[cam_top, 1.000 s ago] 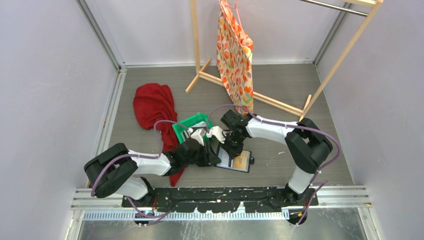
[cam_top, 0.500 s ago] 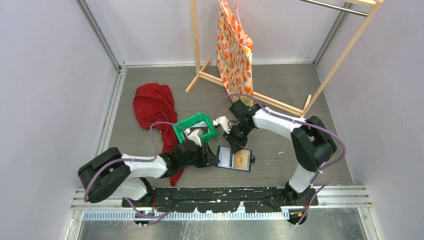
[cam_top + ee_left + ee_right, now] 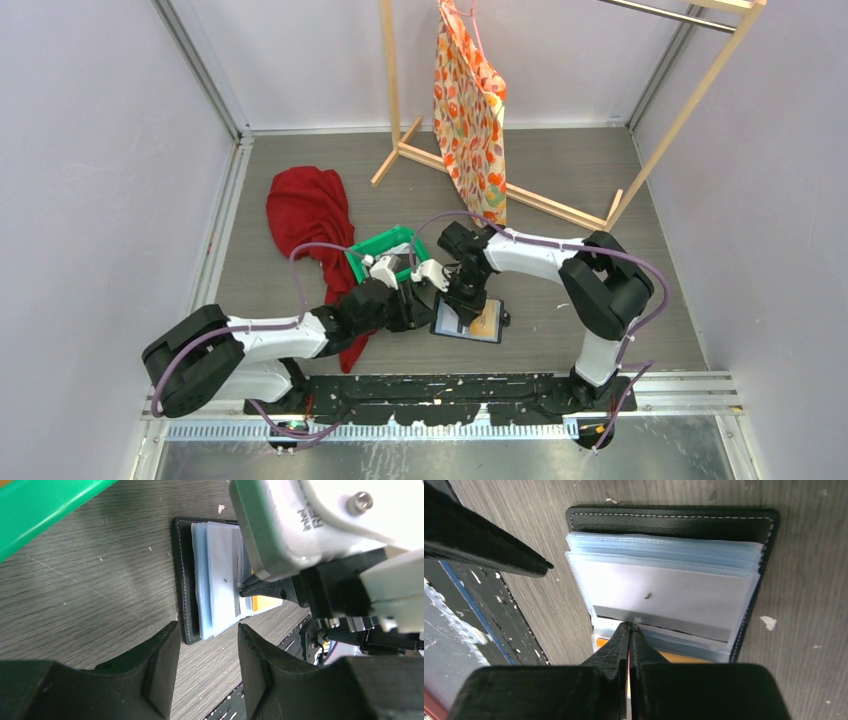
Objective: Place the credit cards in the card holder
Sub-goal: Insert the credit card into the card holder, then close the card holder at the center of the board.
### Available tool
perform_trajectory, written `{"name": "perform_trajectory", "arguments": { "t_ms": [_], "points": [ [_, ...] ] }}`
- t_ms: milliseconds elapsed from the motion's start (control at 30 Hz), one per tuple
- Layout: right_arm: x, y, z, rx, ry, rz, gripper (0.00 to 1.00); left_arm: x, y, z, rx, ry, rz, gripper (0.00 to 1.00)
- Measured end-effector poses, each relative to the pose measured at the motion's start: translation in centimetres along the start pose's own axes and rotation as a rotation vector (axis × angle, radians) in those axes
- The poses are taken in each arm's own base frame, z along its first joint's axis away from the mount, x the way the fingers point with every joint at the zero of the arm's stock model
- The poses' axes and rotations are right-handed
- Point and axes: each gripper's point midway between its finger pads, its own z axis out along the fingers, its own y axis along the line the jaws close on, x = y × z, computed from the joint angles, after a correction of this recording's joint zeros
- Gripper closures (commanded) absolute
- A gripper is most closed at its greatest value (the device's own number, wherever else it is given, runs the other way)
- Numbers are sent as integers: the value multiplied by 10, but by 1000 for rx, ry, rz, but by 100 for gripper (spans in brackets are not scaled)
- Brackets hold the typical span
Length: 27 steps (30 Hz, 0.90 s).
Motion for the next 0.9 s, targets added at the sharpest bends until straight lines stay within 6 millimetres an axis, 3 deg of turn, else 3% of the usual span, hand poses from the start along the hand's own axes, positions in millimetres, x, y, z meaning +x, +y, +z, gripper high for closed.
{"name": "perform_trajectory", "arguments": {
  "t_ms": [233, 333, 400, 533, 667, 800, 900],
  "points": [
    [-17, -8, -5, 31, -21, 43, 84, 1, 11, 0, -29, -16, -3, 47],
    [-32, -7, -20, -29, -90, 37, 80, 3, 17, -1, -39, -24, 4, 45],
    [-33, -3, -34, -78, -130, 18, 75, 4, 18, -1, -40, -22, 5, 45],
    [-13, 5, -73, -126, -216, 24, 61, 7, 20, 6, -51, -5, 4, 44],
    [18, -4, -99, -24, -278, 90, 60, 5, 9, 20, -78, 24, 12, 43],
    [44, -10, -100, 15, -238, 162, 62, 7, 0, 33, -109, 56, 22, 43],
    [60, -10, -89, 0, -191, 204, 62, 8, -4, 37, -112, 65, 20, 43]
  ]
}}
